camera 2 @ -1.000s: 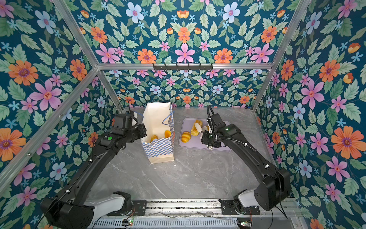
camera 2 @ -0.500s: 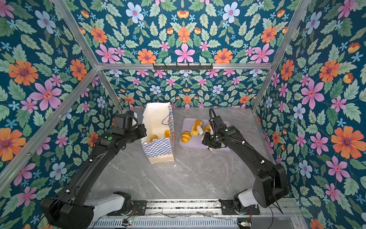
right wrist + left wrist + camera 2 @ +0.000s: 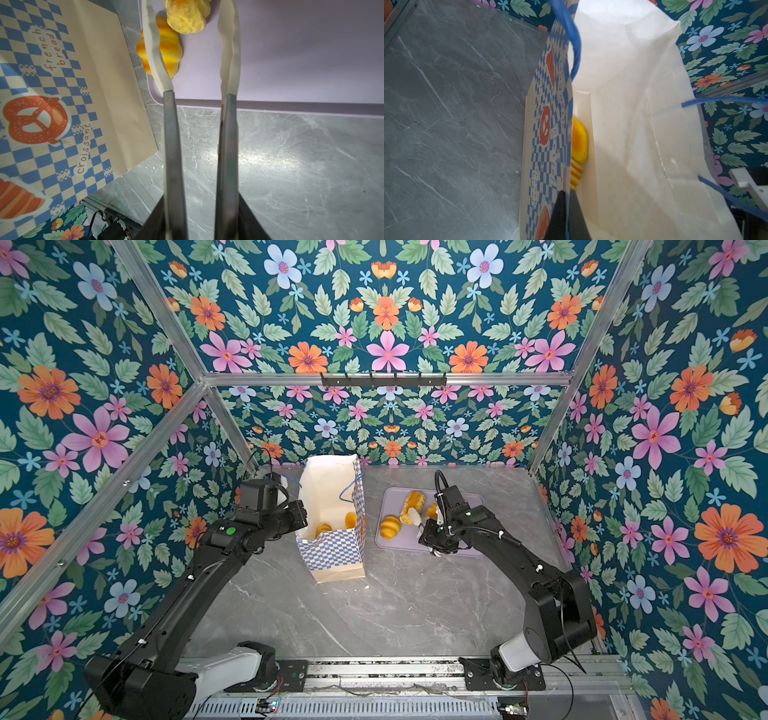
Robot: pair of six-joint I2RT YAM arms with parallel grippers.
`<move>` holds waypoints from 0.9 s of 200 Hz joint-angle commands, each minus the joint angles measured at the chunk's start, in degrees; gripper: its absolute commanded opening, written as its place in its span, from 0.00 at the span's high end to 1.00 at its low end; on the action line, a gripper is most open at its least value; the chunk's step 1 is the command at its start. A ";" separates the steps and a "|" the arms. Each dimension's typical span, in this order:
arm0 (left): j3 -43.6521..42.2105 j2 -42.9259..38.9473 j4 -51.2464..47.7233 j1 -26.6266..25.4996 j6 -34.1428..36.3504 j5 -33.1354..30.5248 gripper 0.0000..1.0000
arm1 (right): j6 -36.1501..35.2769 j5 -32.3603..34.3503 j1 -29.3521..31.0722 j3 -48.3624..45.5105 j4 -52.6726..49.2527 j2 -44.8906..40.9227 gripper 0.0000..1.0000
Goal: Place the fake bread into the paper bag
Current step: 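Pinch the ridged golden pastry on the tray with the right gripper's tongs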
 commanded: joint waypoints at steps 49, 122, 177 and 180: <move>-0.37 -0.52 0.33 0.02 -0.30 -0.63 0.95 | 1.77 -1.64 -0.01 0.17 4.32 3.11 0.58; -0.50 -0.10 0.51 0.00 -0.22 -0.52 0.95 | 2.47 -2.43 0.04 2.14 6.58 7.26 0.58; -0.58 -0.01 0.44 0.02 -0.23 -0.52 0.95 | 2.56 -2.69 -0.13 4.86 7.28 12.28 0.58; -0.57 -0.01 0.42 0.02 -0.16 -0.52 0.95 | 2.61 -2.69 -0.17 4.91 7.36 12.53 0.58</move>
